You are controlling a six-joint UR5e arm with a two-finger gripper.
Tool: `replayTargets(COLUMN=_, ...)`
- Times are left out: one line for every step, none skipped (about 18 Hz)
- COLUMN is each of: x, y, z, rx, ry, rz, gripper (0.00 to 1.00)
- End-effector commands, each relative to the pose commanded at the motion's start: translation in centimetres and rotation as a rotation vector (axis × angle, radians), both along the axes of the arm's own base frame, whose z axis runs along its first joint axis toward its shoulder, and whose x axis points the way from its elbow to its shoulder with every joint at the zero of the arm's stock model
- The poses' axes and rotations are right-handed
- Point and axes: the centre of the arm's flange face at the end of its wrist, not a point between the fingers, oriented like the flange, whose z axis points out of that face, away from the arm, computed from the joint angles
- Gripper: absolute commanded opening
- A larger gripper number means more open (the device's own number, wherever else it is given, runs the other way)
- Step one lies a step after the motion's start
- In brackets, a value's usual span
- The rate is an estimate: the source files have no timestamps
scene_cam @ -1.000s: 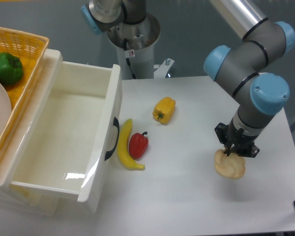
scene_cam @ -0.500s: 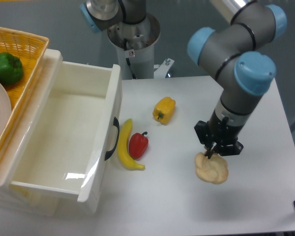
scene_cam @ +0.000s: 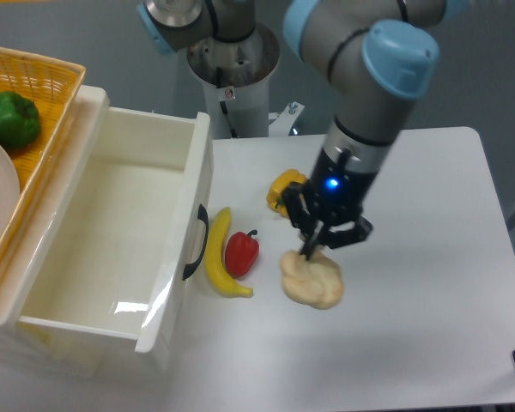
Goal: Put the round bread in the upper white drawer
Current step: 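Carry the bread roll over the open white drawer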
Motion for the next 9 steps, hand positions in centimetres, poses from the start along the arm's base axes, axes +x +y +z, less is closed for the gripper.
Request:
replayTargets(x=1.7, y=0.2, z=0.4, rx=0.006, ry=-0.002, rz=-0.020, gripper=0.00)
replayTargets(x=3.5, y=0.8, z=0.3, rx=0.008, ry=-0.008, rz=-0.047, gripper=0.00)
replayTargets(x=5.0, y=1.3, z=0.3, rx=0.012, ry=-0.013, rz=-0.071, gripper=0.00)
replayTargets(x=6.2, y=2.0, z=0.2, rx=0.016, ry=-0.023, rz=-0.093, gripper=0.00)
replayTargets(x=7.4, y=2.7, z=0.1, rx=0.019, ry=-0.029, rz=-0.117, gripper=0.00)
replayTargets(x=8.5, y=3.3, z=0.1, rx=0.020, ry=-0.031, rz=-0.136, gripper=0.00)
replayTargets(x=9.2, y=3.5, z=0.1, rx=0.020, ry=-0.030, rz=-0.148, gripper=0.00)
replayTargets(x=9.7, y=3.7, z=0.3, rx=0.021, ry=-0.030, rz=-0.155, gripper=0.00)
replayTargets(x=10.3, y=3.7, z=0.6, rx=0.024, ry=-0.027, rz=-0.159, gripper=0.00)
